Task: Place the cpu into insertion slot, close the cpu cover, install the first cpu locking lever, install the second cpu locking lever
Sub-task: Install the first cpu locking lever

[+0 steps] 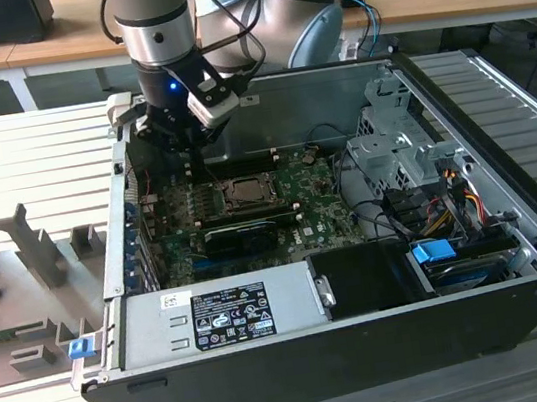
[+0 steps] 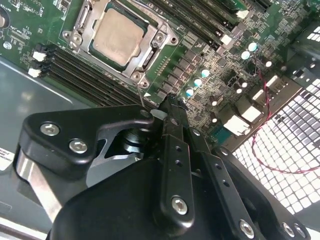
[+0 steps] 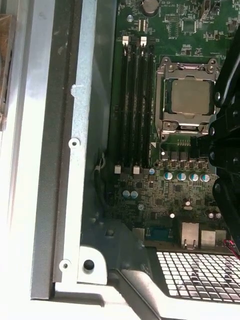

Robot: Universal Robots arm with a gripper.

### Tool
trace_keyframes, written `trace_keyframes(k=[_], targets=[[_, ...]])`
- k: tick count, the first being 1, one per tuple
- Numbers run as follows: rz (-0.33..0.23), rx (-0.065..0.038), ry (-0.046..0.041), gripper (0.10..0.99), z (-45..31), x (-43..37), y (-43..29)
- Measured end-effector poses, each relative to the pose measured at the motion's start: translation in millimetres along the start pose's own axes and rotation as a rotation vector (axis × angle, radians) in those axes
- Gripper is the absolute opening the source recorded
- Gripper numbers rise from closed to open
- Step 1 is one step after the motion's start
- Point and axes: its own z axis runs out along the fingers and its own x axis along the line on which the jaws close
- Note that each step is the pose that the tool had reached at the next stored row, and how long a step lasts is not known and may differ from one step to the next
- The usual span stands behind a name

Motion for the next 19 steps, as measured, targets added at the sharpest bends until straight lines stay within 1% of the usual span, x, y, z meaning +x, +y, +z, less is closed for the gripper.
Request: trace_keyframes(k=[13,19], targets=[[0.0,0.0,0.0012,0.106,0.0,0.1,0.0],[0.0,0.0,0.0011,0.106,1.6,6.2,0.6]])
